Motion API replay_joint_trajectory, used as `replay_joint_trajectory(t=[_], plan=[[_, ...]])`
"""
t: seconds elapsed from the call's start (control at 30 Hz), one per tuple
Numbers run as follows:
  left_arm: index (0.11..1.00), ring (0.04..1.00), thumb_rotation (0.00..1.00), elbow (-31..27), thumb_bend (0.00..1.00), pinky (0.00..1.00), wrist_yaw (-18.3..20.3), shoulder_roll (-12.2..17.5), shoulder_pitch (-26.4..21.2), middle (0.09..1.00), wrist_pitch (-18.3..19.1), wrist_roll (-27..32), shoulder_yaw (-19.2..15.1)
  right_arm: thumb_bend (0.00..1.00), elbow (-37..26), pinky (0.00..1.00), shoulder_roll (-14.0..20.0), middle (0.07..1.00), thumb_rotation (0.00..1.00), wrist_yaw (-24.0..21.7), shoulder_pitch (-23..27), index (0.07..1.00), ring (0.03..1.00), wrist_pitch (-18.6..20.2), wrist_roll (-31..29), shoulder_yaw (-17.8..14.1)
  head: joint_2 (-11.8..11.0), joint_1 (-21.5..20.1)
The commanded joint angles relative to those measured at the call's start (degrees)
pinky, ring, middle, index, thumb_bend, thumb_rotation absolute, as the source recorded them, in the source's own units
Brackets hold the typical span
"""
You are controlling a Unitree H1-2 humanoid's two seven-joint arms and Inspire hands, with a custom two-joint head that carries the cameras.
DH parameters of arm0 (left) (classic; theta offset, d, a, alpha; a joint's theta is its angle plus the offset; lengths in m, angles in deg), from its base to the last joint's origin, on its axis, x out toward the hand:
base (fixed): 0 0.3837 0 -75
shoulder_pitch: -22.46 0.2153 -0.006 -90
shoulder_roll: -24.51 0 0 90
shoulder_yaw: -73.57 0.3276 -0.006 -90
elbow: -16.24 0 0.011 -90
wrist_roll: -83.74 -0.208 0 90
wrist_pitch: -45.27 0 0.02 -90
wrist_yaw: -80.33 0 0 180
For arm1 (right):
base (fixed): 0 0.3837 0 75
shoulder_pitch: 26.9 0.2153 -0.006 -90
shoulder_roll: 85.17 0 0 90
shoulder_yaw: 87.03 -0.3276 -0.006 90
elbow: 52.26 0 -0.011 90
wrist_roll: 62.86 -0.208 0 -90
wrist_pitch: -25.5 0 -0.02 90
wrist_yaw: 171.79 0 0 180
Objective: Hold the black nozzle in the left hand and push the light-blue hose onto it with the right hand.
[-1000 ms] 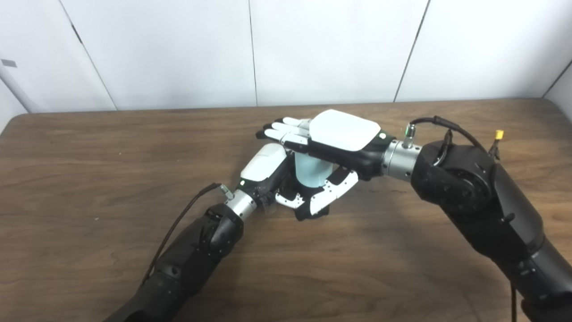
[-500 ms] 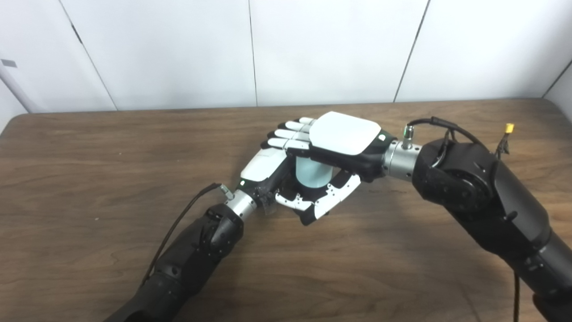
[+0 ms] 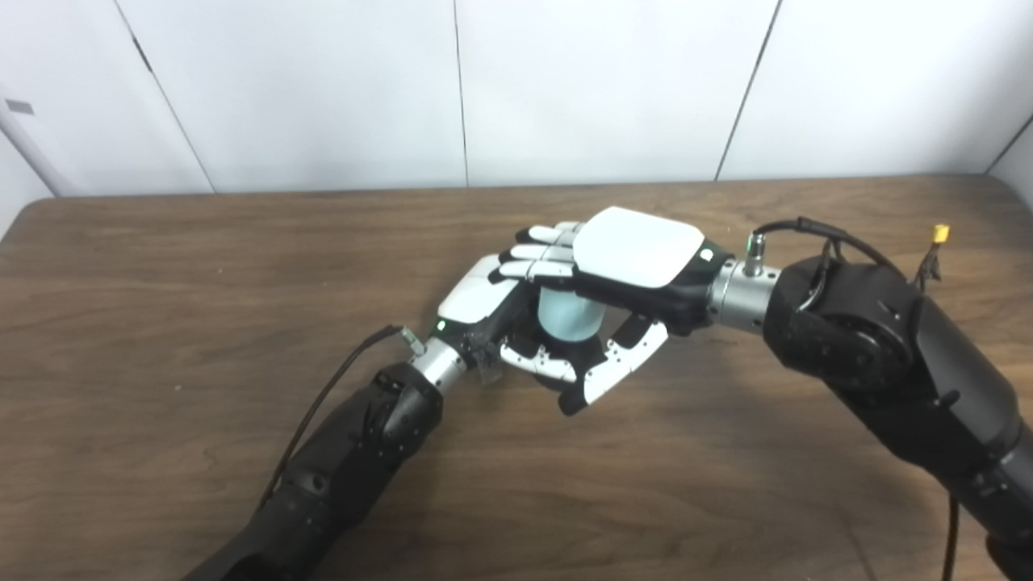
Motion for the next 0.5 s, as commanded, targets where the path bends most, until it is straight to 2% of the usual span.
replay_joint_trajectory(t=[0.0,0.13,0.2,0.33,0.4,0.43,0.47], plan=[[0.500,0.517,0.00,6.7,0.53,0.44,4.0,1.5,10.0,0.452,5.5,-2.7,2.7,0.90,1.5,0.91,0.5,0.952,0.92,-6.9,-3.1,0.926,0.972,-0.9,-3.1,4.5,0.0,0.0],[0.493,0.523,0.00,7.1,0.53,0.46,3.6,1.4,9.8,0.465,5.0,-2.7,2.7,0.91,2.1,0.93,-1.2,0.958,0.94,-7.0,-2.4,0.932,0.976,-1.2,-2.6,5.6,-0.1,-0.1],[0.491,0.507,0.00,7.3,0.53,0.44,3.0,1.3,9.8,0.469,4.6,-2.9,2.7,0.92,2.7,0.94,-2.1,0.957,0.96,-6.7,-2.0,0.932,0.974,-1.5,-2.2,6.2,0.0,0.0],[0.489,0.512,0.00,7.1,0.53,0.46,3.1,1.2,9.9,0.468,5.0,-2.7,2.6,0.91,3.1,0.94,-2.9,0.966,0.94,-6.6,-1.0,0.943,0.983,-0.8,-2.7,6.1,-0.1,0.0],[0.484,0.512,0.00,7.4,0.53,0.46,2.9,1.1,9.9,0.474,4.9,-2.9,2.6,0.90,2.8,0.95,-2.8,0.991,0.92,-5.8,-1.0,0.981,0.996,-0.6,-2.5,5.3,-0.1,0.0],[0.483,0.511,0.00,7.6,0.53,0.46,2.9,1.1,9.8,0.475,4.9,-2.9,2.6,0.90,2.3,0.95,-3.6,0.996,0.91,-2.8,-1.7,0.990,0.998,-0.3,-2.3,3.1,-0.1,0.0],[0.488,0.513,0.00,7.7,0.53,0.46,2.9,1.1,9.8,0.471,4.8,-2.9,2.7,0.91,2.1,0.89,-4.5,0.998,0.84,0.4,-2.5,0.995,0.999,-0.1,-2.6,0.8,-0.1,0.0]])
